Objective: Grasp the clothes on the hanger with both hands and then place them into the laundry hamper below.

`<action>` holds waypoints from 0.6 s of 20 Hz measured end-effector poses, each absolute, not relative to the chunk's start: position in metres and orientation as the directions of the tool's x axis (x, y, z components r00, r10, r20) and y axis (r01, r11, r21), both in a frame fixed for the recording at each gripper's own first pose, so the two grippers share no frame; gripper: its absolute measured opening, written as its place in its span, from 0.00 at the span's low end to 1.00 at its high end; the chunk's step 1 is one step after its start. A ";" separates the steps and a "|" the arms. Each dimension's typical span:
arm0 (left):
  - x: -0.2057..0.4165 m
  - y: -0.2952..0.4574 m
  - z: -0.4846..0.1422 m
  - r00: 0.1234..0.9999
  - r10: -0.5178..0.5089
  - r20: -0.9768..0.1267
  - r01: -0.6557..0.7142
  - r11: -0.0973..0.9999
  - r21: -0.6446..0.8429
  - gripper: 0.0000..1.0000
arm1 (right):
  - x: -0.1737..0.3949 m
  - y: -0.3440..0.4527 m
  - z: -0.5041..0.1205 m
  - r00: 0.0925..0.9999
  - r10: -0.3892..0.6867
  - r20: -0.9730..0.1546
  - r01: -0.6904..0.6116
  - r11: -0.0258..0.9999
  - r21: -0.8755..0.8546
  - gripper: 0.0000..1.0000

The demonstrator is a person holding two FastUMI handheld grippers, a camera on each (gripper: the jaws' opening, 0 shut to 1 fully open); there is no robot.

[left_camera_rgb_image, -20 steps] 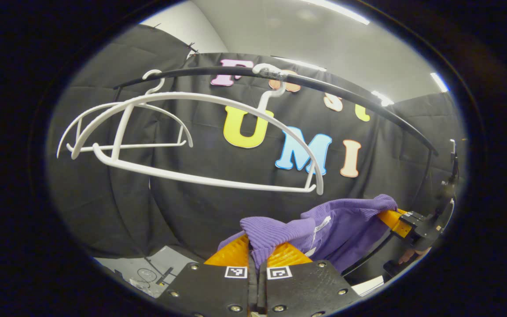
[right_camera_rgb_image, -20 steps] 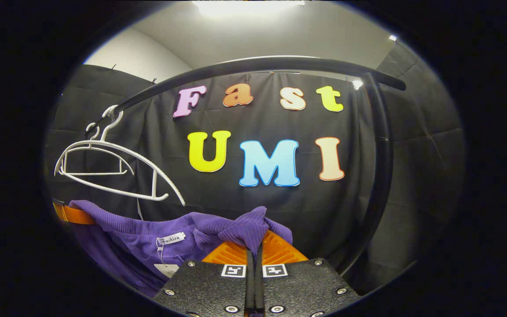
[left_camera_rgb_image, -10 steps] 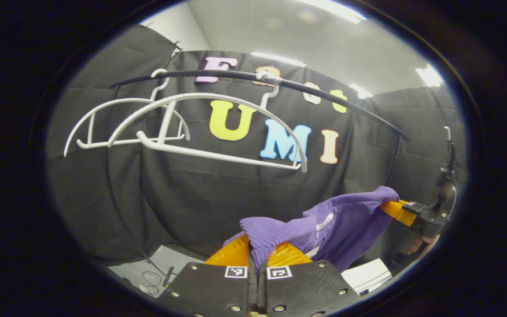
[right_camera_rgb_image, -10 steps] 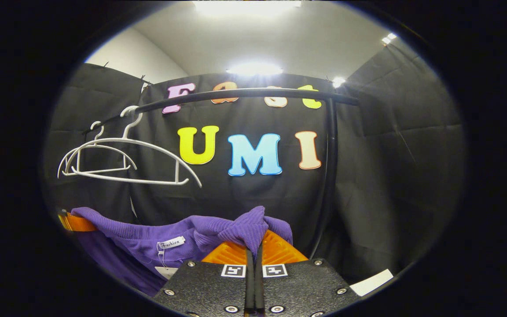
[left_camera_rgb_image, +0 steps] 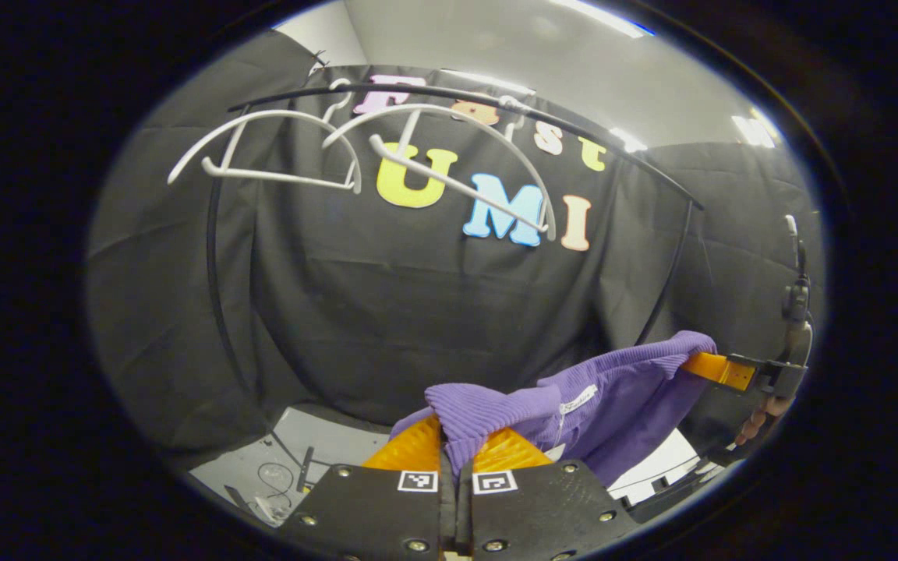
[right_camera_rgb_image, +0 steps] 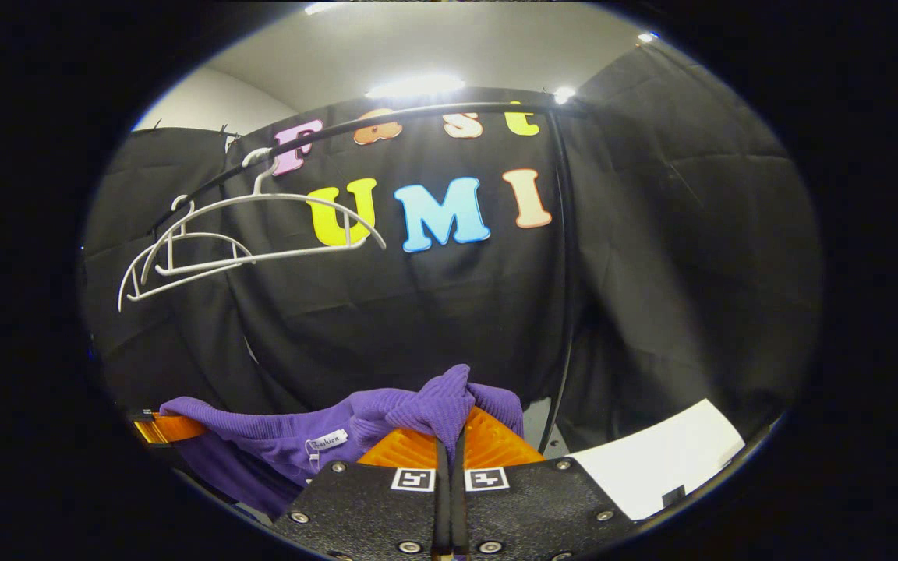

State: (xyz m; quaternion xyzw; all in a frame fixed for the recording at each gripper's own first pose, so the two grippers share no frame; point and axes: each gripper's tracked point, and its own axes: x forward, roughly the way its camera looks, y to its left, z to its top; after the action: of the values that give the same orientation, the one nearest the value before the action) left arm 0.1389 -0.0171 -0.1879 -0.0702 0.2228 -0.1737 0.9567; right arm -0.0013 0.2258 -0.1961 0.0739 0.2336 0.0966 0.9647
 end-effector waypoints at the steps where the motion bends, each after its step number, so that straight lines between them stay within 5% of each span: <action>1: 0.135 -0.013 -0.200 0.834 -0.364 -0.415 0.303 0.930 -0.206 0.01 | -0.009 0.229 -0.211 0.854 0.223 -0.470 -0.145 0.970 0.198 0.00; 6: 0.115 0.004 -0.277 0.784 -0.321 -0.532 0.305 0.945 -0.120 0.01 | -0.047 0.246 -0.285 0.739 0.226 -0.635 -0.098 0.968 0.231 0.00; 12: 0.106 -0.009 -0.348 0.722 -0.354 -0.594 0.304 0.934 -0.186 0.01 | -0.066 0.262 -0.348 0.664 0.214 -0.716 -0.090 0.974 0.207 0.00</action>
State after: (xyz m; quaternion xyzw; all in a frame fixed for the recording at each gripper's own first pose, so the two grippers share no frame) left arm 0.1058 -0.0094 -0.3483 -0.0378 0.3275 -0.1775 0.9273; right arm -0.0655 0.2620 -0.3476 0.0770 0.4012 0.0836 0.9089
